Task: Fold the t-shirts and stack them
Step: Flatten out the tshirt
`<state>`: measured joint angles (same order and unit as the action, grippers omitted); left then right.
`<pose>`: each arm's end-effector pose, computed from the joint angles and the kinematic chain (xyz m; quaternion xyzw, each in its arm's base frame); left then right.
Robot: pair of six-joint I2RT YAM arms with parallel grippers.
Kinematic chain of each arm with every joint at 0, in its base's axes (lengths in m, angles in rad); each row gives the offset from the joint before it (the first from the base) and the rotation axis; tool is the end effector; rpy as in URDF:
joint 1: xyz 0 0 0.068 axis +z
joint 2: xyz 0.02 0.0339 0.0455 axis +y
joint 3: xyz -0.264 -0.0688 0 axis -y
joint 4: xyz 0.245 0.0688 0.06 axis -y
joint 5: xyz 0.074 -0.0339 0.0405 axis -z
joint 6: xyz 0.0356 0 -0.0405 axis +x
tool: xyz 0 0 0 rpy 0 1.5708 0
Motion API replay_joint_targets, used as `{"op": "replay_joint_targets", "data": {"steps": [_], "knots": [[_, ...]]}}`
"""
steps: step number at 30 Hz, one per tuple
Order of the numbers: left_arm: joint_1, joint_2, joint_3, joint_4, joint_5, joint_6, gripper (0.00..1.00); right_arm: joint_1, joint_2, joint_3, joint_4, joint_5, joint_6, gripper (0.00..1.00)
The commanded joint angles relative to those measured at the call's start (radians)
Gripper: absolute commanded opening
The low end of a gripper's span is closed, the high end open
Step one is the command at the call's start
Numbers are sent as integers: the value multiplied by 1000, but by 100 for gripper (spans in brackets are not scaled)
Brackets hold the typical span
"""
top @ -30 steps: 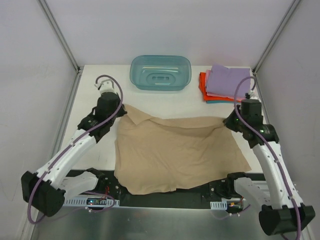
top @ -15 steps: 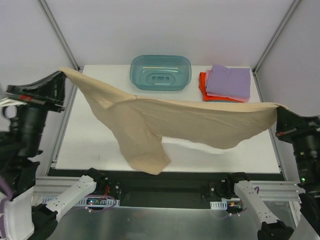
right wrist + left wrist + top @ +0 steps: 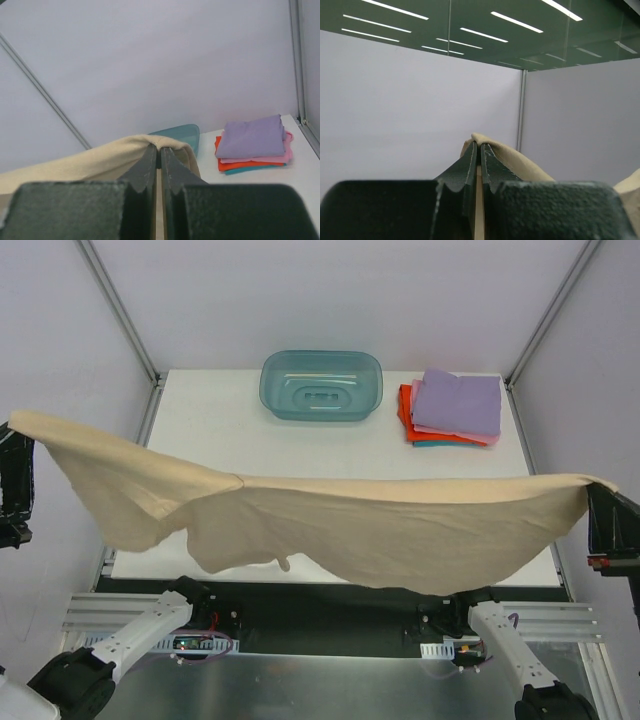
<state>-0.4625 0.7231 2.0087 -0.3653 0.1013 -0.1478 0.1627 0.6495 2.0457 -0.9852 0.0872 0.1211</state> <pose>-0.0914 0.0415 0.6272 0.0974 0.3077 -0.2998 0.8978 -0.1045 -0.0203 0.5686 0.0251 0.5481 0.0945 0.8307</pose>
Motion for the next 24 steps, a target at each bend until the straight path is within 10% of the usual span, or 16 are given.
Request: {"op": "replay_joint_targets", "data": {"steps": [1,10,24], "knots": [[13,100,-2,26,-41,54,0,5,42,-67,0,-3,-27,1],[16,448,-212,283,-553,338,0,5,203,-349,98,154,-81,1],[191,1100,-481,591,-357,255,0,-138,921,-613,483,6,-107,1]]}}
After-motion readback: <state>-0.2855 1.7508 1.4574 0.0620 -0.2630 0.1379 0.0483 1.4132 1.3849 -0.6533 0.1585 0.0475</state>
